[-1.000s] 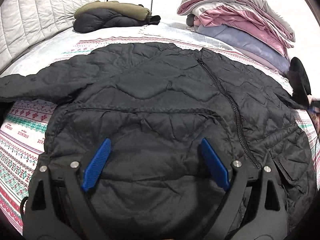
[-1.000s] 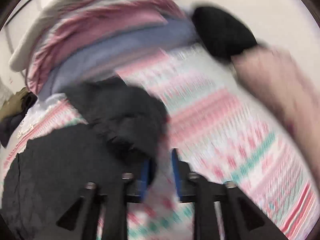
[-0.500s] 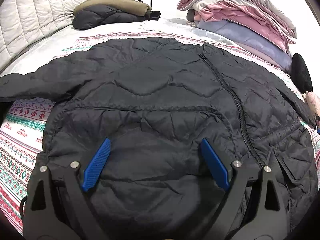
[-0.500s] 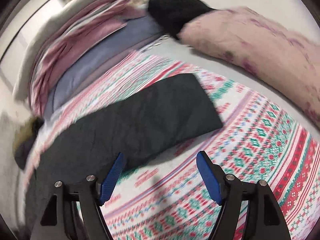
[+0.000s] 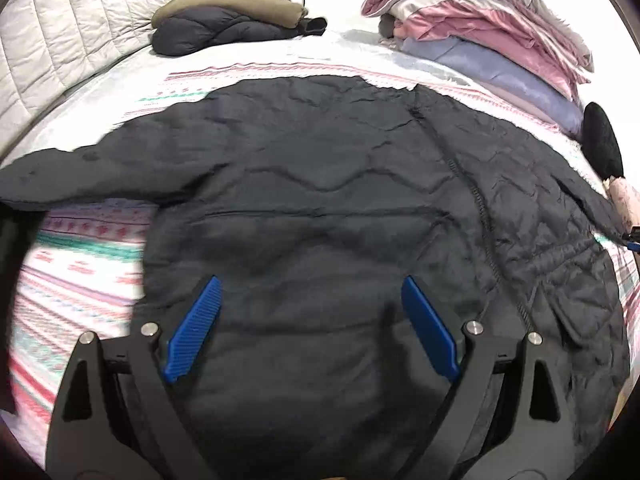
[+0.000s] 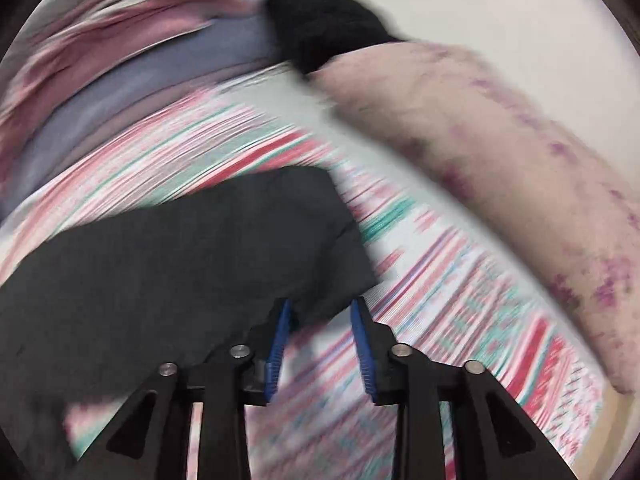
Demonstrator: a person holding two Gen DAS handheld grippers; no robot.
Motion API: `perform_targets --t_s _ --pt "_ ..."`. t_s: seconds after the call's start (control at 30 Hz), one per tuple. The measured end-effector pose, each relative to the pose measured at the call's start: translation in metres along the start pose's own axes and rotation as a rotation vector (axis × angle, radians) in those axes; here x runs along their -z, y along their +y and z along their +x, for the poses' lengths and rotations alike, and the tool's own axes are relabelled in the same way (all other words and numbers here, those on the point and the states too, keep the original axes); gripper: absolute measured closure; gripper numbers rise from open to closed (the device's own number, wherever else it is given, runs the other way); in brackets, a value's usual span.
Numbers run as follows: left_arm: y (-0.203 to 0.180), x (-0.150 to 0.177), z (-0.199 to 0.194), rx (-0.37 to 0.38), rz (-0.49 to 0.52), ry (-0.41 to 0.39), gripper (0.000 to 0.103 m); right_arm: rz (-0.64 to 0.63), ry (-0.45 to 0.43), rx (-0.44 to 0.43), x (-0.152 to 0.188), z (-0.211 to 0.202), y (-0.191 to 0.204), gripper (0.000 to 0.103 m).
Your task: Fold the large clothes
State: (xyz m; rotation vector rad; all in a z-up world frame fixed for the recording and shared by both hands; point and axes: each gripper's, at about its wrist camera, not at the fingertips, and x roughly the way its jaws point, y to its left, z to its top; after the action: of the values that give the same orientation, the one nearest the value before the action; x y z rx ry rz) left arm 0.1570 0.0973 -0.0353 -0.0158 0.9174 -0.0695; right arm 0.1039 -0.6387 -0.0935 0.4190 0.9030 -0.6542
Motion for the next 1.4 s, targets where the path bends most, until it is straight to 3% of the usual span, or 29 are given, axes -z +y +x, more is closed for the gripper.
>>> perform_targets --t_s 0.03,0.13,0.23,0.3,0.4,0.47,0.5,0.53,0.57,0.63,0.73,0.83,0.9,0.97,1.0,1.07,1.17,1.23,1.3,1.4 --pt "0.011 0.000 -0.005 -0.009 -0.004 0.019 0.012 -0.031 0.035 -0.069 0.009 -0.005 0.004 0.050" --pt "0.049 0.006 -0.013 -0.005 -0.034 0.063 0.012 -0.106 0.132 -0.319 0.051 -0.032 0.016 0.036" --pt "0.089 0.013 -0.010 -0.011 -0.093 0.111 0.012 -0.168 0.223 -0.508 0.089 -0.049 0.030 0.035" --pt "0.115 0.022 -0.002 -0.015 -0.164 0.172 0.012 -0.225 0.269 -0.579 0.115 -0.055 0.043 0.035" --pt "0.132 0.039 0.007 0.077 -0.257 0.252 0.018 -0.291 0.328 -0.652 0.158 -0.063 0.060 0.037" --pt "0.129 0.051 0.005 0.176 -0.267 0.265 0.028 -0.332 0.319 -0.653 0.182 -0.070 0.069 0.047" --pt "0.124 0.055 0.003 0.193 -0.247 0.256 0.032 -0.370 0.289 -0.639 0.193 -0.076 0.074 0.059" --pt "0.116 0.058 0.000 0.212 -0.211 0.251 0.048 -0.381 0.290 -0.644 0.201 -0.080 0.077 0.072" --pt "0.108 0.060 -0.001 0.232 -0.181 0.256 0.068 -0.370 0.300 -0.652 0.202 -0.077 0.078 0.078" --pt "0.094 0.061 -0.003 0.228 -0.123 0.257 0.089 -0.360 0.315 -0.653 0.208 -0.080 0.079 0.086" --pt "0.093 0.047 -0.014 0.147 -0.095 0.190 0.093 -0.384 0.308 -0.617 0.217 -0.092 0.086 0.089" --pt "0.101 0.040 -0.012 0.109 -0.122 0.217 0.090 -0.440 0.294 -0.590 0.223 -0.103 0.093 0.089" --pt "0.101 0.045 -0.004 0.073 -0.091 0.296 0.078 -0.532 0.244 -0.498 0.236 -0.111 0.102 0.085" --pt "0.099 0.051 -0.010 0.019 -0.056 0.297 0.058 -0.576 0.198 -0.427 0.240 -0.119 0.105 0.079" --pt "0.101 0.052 -0.016 0.008 -0.050 0.277 0.051 -0.583 0.181 -0.394 0.239 -0.124 0.106 0.075" --pt "0.112 0.050 -0.033 -0.010 -0.075 0.208 0.025 -0.568 0.160 -0.364 0.230 -0.136 0.104 0.073" --pt "0.146 0.046 -0.056 -0.011 -0.196 0.087 0.020 -0.540 0.102 -0.352 0.214 -0.155 0.110 0.064" --pt "0.170 0.041 -0.060 -0.024 -0.304 0.046 0.020 -0.537 0.054 -0.358 0.203 -0.169 0.124 0.038" --pt "0.196 0.040 -0.062 -0.029 -0.407 0.020 0.020 -0.525 0.007 -0.384 0.196 -0.180 0.139 0.032" --pt "0.225 0.028 -0.060 0.002 -0.516 -0.026 0.020 -0.501 -0.010 -0.462 0.187 -0.190 0.171 0.031"
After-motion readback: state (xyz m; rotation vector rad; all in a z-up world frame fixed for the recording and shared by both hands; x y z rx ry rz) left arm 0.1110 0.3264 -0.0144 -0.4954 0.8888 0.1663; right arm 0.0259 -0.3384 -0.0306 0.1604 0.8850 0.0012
